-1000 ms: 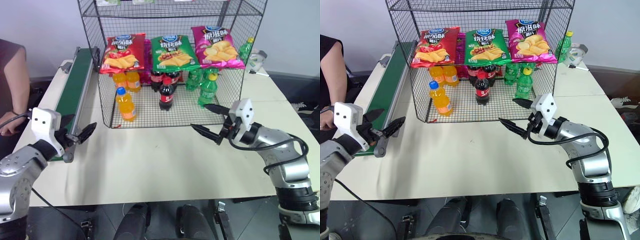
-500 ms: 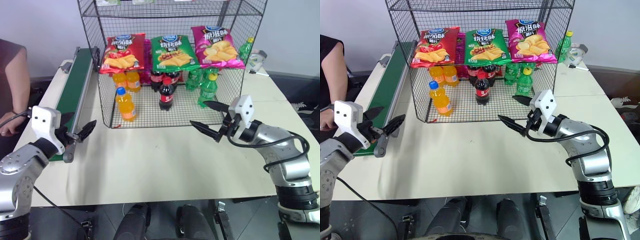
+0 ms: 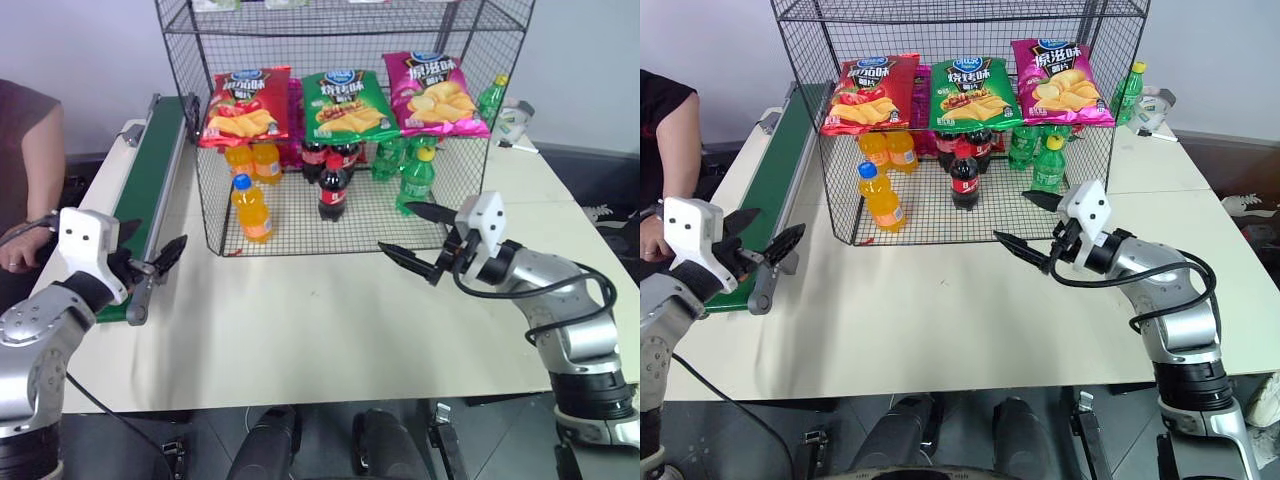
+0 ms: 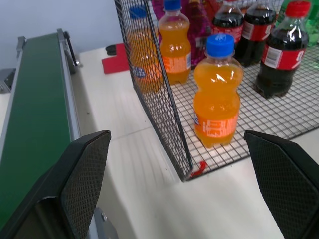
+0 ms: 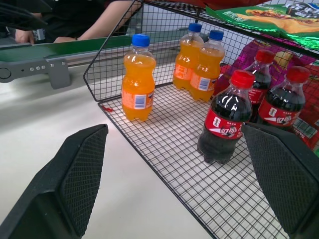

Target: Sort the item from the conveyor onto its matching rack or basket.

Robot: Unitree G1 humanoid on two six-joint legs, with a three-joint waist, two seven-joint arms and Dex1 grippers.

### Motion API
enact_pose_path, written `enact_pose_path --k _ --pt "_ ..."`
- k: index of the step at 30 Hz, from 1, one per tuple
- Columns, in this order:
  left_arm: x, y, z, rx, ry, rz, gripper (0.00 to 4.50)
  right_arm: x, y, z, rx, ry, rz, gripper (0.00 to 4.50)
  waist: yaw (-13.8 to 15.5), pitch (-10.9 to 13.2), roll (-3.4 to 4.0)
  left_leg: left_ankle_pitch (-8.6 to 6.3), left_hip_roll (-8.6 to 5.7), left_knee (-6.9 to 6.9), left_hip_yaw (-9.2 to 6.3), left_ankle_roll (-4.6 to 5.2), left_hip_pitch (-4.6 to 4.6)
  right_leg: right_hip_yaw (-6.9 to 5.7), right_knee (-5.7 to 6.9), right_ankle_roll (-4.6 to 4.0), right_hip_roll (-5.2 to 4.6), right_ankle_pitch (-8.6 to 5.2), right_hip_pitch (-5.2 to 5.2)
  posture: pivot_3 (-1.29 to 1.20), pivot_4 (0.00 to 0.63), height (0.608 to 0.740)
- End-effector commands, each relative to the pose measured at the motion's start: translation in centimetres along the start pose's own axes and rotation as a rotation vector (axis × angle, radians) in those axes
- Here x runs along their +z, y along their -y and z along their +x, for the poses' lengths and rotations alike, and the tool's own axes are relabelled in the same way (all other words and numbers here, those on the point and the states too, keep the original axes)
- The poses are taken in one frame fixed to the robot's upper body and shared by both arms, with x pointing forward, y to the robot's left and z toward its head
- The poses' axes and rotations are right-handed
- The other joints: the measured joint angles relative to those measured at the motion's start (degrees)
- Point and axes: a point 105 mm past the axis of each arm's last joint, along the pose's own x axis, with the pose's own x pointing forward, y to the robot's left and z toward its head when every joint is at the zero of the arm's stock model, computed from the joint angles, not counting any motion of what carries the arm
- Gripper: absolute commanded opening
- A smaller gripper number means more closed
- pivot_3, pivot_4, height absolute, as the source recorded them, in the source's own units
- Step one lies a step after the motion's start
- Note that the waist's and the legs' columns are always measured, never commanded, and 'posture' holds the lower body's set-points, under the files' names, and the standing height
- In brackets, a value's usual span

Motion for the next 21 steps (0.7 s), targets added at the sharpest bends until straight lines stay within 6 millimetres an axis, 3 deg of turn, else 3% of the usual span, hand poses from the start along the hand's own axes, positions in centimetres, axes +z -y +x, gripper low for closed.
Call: enact_pose_path --k 1,10,15,21 --pt "0.9 -0.5 0.0 0.032 0.042 0.018 4.48 0.9 0.0 0.1 0.003 0.036 -0.032 4.5 0.0 0.0 0.0 0.0 0.0 0.0 0.0 0.0 0.0 0.0 0.0 0.0 0.0 0.0 0.0 0.0 0.15 0.74" --pt "1.0 -1.5 0.2 0.131 0.061 0.018 4.48 1.0 0.2 0.3 0.0 0.039 -0.035 4.5 0.0 0.0 0.0 0.0 0.0 0.01 0.0 0.0 0.0 -0.01 0.01 0.02 0.01 0.01 0.0 0.0 0.15 0.74" --pt "1.0 -2.9 -0.3 0.296 0.112 0.006 4.48 0.7 -0.5 0.5 0.015 0.028 -0.031 4.5 0.0 0.0 -0.01 0.0 -0.01 0.01 0.0 0.0 0.0 0.0 0.0 0.04 0.0 0.02 0.01 0.0 0.15 0.74" --pt "0.4 -2.5 -0.4 0.314 0.122 -0.012 4.48 1.2 -0.3 0.9 0.004 0.042 -0.039 4.5 0.1 0.0 -0.01 0.0 0.0 0.02 0.0 0.0 0.0 -0.01 0.01 0.17 0.01 0.09 0.01 0.0 0.15 0.74"
